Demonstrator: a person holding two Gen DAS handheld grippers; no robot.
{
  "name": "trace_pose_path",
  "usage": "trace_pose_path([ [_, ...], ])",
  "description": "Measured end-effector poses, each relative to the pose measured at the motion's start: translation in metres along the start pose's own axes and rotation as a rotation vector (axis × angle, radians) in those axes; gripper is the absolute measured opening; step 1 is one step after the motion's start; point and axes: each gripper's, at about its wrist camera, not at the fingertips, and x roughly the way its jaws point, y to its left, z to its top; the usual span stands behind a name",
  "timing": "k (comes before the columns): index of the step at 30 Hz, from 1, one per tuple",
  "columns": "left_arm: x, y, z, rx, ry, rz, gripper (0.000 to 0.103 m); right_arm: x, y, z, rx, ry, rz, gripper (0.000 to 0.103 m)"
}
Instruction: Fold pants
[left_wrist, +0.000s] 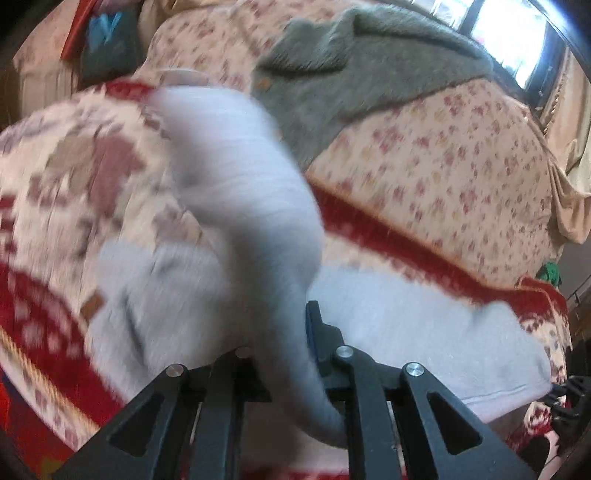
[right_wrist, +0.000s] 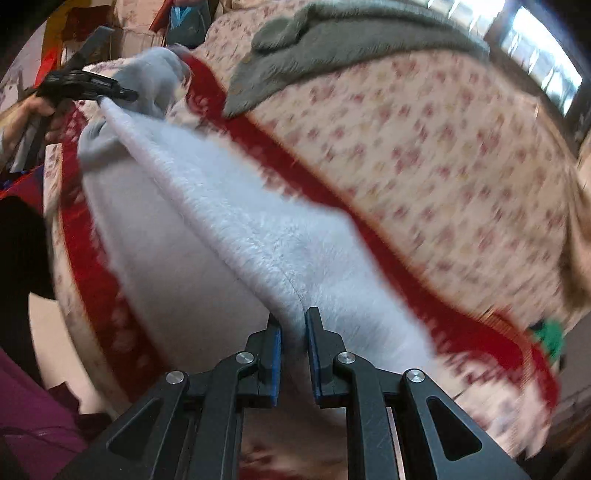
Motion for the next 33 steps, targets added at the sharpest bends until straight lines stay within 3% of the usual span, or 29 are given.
trace_pose_path([
  [6,0.003,0.017,-0.025,-0.045,0.083,0.005,0.015,0.036,0.033,-0.033,-0.012,0.09,0.013,0.013],
  [9,0.007,0.027,-0.035,-0.077,0.105,0.013,0.017,0.041,0.039,-0.04,-0.006,0.091,0.006,0.013],
  [13,0.01,0.045,-0.041,-0.179,0.125,-0.033,0.017,0.037,0.041,-0.039,-0.012,0.091,-0.006,0.014],
  [17,0.009,0.048,-0.041,-0.19,0.132,-0.049,0.02,0.028,0.043,-0.036,-0.033,0.086,-0.008,0.014],
  [19,0.009,0.058,-0.041,-0.238,0.132,-0.019,0.052,0.035,0.042,-0.038,-0.026,0.097,-0.005,0.014],
  [24,-0.012,0.103,-0.036,-0.409,0.036,-0.017,0.062,0.033,0.042,-0.04,-0.01,0.075,-0.005,0.02],
  [27,-0.019,0.126,-0.031,-0.493,0.006,-0.008,0.073,0.021,0.034,-0.033,0.042,0.063,0.055,0.03],
  [30,-0.023,0.138,-0.025,-0.509,-0.035,0.042,0.074,0.001,0.034,-0.011,0.091,-0.009,0.219,0.045],
  [32,-0.021,0.144,-0.021,-0.517,-0.03,0.021,0.075,-0.011,0.044,0.016,0.091,-0.088,0.326,0.068],
  [33,-0.018,0.144,-0.02,-0.517,-0.023,0.021,0.075,-0.012,0.051,0.028,0.084,-0.11,0.349,0.07],
])
